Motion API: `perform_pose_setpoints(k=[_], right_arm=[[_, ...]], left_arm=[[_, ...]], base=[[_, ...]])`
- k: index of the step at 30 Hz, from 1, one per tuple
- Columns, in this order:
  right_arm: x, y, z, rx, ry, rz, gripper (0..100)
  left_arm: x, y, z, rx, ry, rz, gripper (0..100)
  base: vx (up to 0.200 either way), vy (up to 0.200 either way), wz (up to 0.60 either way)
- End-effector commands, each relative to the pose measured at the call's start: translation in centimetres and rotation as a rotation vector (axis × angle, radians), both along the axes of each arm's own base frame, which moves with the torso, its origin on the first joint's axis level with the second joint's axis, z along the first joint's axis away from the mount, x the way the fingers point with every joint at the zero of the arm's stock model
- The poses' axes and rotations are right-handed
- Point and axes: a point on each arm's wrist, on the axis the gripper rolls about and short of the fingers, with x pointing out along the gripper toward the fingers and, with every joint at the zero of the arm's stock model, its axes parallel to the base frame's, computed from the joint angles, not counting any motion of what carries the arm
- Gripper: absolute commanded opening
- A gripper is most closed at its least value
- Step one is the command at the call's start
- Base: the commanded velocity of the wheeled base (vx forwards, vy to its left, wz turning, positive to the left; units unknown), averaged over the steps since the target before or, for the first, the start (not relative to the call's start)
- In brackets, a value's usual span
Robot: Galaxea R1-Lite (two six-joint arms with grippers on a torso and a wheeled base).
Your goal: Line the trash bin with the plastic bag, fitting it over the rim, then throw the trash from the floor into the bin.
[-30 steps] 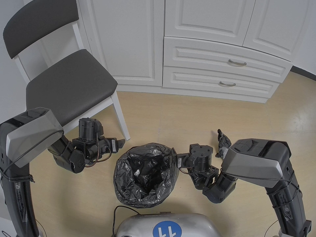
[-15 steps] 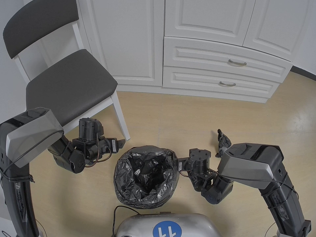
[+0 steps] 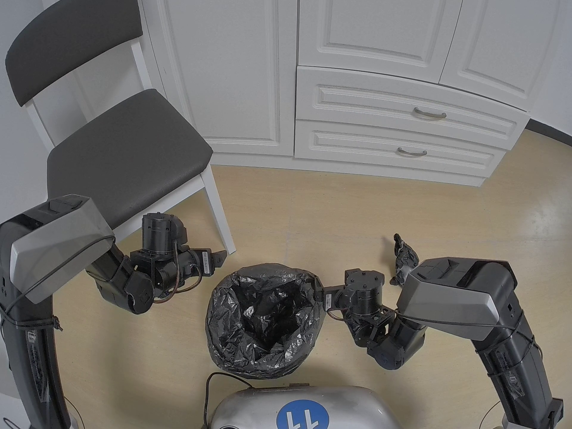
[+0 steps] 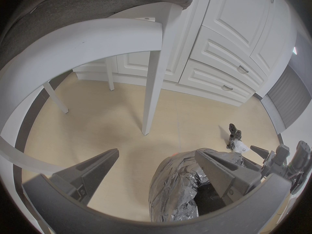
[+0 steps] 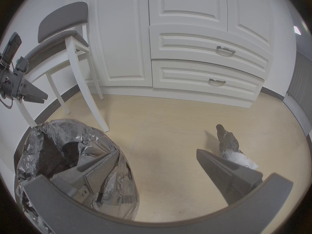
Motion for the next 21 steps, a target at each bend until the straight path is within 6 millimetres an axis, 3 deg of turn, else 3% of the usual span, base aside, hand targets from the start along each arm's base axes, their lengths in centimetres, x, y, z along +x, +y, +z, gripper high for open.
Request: perform_pose_setpoints(k=[1,15,21], right_arm=[[-0.5,-0.2,1.4,0.007,-0.008,0.007,100],[-6.8,-1.2,5.9,-0.142,0.102,0.171,100],[-9.1,-2.6,9.1,-0.202,0.057,0.207,100]], left_arm=[[-0.1,0.0,0.2,-0.003,-0.004,-0.001,100],[-1.5,0.1,0.7,0.003,0.011,-0.072,100],[-4.0,1.1,1.3,0.051,0.031,-0.208,100]], base=[[0.000,0.000,0.00],[0.000,0.000,0.00],[0.000,0.000,0.00]])
